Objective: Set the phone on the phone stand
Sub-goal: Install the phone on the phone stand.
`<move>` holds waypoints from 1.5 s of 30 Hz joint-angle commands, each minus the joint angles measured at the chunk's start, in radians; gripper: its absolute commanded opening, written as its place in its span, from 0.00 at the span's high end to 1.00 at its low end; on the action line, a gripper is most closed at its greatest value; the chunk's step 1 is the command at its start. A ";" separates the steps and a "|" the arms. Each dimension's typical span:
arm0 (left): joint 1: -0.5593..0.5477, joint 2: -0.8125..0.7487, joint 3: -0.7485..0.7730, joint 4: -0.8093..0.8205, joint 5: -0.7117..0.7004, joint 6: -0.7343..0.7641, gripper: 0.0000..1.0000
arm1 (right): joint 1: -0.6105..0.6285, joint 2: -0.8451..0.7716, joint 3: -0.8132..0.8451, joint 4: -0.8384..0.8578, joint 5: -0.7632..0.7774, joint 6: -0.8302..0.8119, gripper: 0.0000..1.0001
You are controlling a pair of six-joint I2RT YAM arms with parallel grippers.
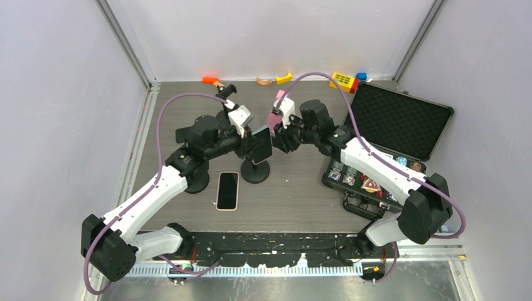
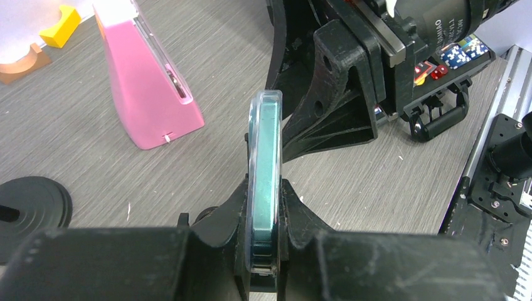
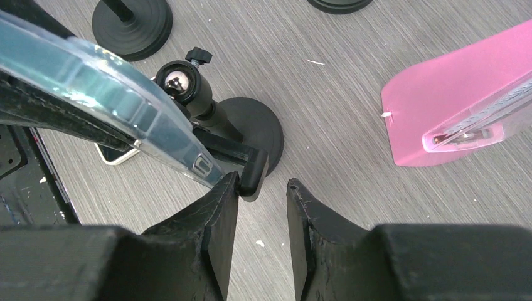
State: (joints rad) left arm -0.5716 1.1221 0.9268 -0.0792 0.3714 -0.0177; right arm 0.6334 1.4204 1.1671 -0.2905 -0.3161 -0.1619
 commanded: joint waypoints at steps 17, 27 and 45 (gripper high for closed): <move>0.093 0.048 -0.054 -0.335 -0.301 0.126 1.00 | -0.046 0.013 0.036 -0.183 -0.008 0.014 0.61; 0.093 0.037 -0.054 -0.330 -0.251 0.125 0.98 | -0.045 0.004 0.028 -0.185 -0.001 0.006 0.61; 0.093 0.048 0.007 -0.368 -0.248 0.127 0.55 | -0.044 0.063 0.131 -0.188 -0.086 -0.032 0.60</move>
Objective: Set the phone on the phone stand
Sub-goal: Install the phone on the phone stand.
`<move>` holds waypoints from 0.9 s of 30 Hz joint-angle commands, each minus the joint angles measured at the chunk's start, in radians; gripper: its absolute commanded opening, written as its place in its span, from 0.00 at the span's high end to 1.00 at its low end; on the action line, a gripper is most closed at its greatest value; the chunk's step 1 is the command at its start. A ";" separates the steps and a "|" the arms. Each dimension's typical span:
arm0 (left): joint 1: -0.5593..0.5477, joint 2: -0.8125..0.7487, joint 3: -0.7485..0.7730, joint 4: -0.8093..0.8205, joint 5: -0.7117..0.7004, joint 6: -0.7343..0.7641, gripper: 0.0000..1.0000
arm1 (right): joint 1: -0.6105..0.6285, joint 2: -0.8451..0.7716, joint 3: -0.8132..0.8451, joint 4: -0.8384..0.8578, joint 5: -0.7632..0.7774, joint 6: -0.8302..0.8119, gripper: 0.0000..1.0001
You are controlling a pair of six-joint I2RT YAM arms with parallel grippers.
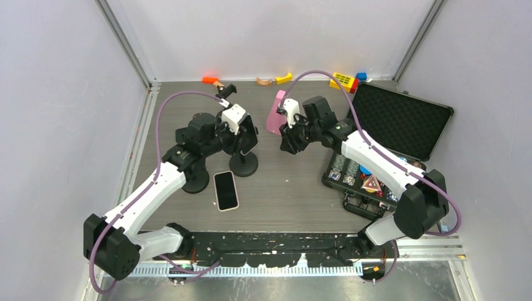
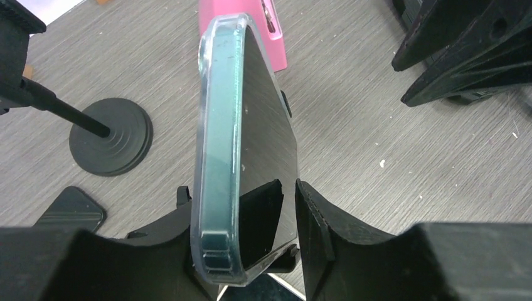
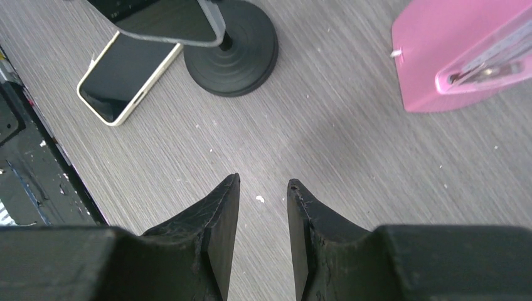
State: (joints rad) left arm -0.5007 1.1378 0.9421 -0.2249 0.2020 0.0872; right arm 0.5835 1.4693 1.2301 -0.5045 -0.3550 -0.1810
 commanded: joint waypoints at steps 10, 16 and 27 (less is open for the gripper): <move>0.022 0.025 0.024 -0.236 -0.056 0.029 0.43 | 0.006 0.005 0.010 0.074 -0.050 0.003 0.60; 0.022 0.010 0.062 -0.252 -0.048 0.032 0.36 | 0.005 0.002 -0.006 0.082 -0.050 0.007 0.60; 0.022 0.008 0.172 -0.254 -0.109 0.000 0.31 | 0.005 0.007 -0.030 0.095 -0.050 0.002 0.60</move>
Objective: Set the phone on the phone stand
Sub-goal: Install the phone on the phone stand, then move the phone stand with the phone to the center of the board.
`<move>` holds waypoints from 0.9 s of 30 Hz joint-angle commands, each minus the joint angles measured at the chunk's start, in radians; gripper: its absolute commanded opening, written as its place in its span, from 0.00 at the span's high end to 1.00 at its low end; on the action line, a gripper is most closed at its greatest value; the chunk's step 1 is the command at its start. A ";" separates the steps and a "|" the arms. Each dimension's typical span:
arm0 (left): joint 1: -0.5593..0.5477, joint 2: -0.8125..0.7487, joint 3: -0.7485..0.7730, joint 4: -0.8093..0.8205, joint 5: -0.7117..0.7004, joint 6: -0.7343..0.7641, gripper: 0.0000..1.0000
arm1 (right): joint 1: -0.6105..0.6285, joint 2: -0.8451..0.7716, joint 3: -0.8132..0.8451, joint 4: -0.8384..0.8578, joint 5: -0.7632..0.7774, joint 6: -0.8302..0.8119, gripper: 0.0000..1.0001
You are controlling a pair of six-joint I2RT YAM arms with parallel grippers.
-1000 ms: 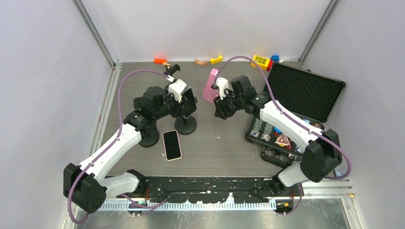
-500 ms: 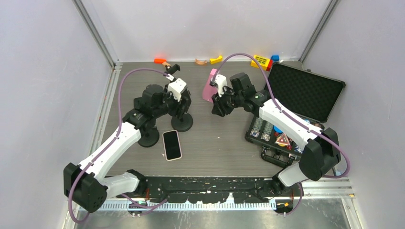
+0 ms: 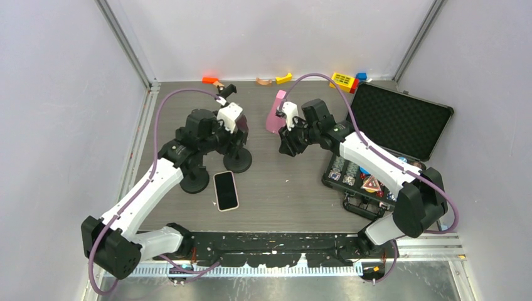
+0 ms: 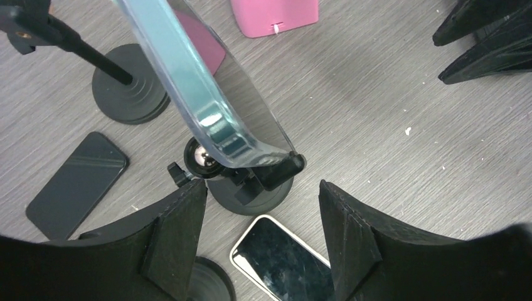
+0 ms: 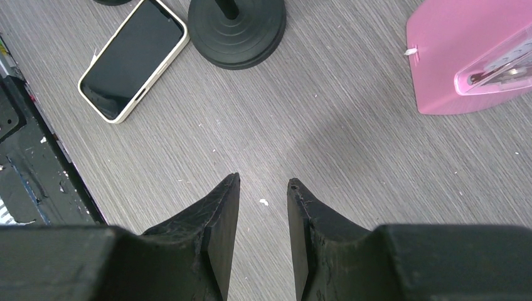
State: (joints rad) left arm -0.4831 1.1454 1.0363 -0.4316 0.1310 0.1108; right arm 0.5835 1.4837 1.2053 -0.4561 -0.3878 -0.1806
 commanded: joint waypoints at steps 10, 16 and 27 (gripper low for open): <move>0.000 0.064 0.223 -0.053 -0.060 -0.100 0.30 | 0.005 -0.007 -0.021 0.053 -0.013 -0.006 0.60; -0.005 0.105 0.260 -0.053 -0.027 -0.149 0.46 | 0.005 -0.007 -0.028 0.054 -0.013 -0.009 0.60; -0.003 0.143 0.299 0.037 0.046 -0.062 0.96 | 0.004 -0.026 -0.037 0.050 -0.003 -0.018 0.61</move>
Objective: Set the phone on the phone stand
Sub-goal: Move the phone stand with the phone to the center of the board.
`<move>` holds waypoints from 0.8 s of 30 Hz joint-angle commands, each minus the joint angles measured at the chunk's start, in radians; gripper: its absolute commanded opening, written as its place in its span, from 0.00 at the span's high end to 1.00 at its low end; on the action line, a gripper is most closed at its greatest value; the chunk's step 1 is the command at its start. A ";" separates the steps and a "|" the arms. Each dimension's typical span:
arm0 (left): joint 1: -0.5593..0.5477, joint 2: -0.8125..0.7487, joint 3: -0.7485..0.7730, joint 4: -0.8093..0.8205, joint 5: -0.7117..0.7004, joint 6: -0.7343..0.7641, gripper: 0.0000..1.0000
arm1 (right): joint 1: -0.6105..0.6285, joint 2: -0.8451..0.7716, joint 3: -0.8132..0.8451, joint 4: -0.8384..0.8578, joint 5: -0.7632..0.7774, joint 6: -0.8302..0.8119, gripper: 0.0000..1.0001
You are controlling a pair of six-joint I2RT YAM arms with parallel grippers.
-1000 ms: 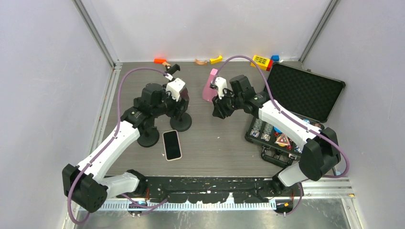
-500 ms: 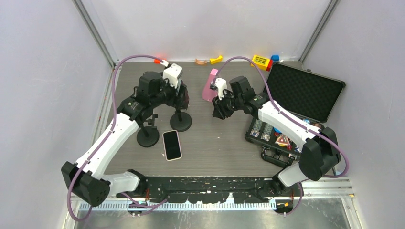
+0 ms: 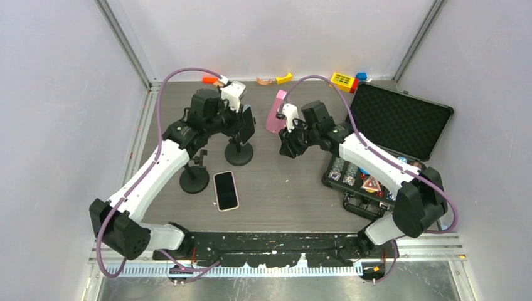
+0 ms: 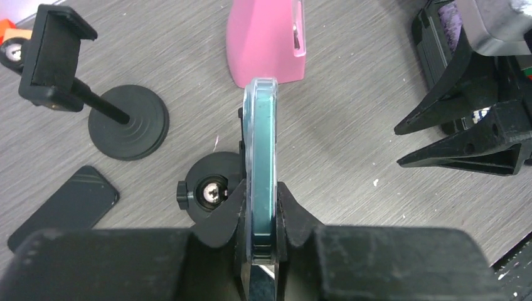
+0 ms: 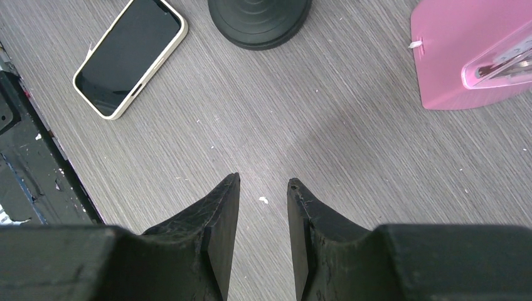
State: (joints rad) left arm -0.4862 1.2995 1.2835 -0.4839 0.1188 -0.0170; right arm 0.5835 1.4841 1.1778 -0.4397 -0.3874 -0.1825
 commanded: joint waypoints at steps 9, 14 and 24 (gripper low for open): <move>0.070 0.094 0.178 0.085 0.343 0.128 1.00 | -0.023 -0.067 -0.017 0.035 -0.005 -0.023 0.61; 0.114 0.192 0.288 0.021 0.590 0.210 1.00 | -0.055 -0.095 -0.022 0.037 -0.015 -0.020 0.61; 0.141 0.415 0.599 -0.206 0.794 0.409 1.00 | -0.094 -0.118 -0.028 0.045 -0.030 -0.017 0.61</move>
State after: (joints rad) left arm -0.3573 1.6886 1.7130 -0.6750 0.7212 0.2733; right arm 0.5003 1.4090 1.1500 -0.4335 -0.3923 -0.1894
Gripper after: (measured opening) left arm 0.152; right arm 0.394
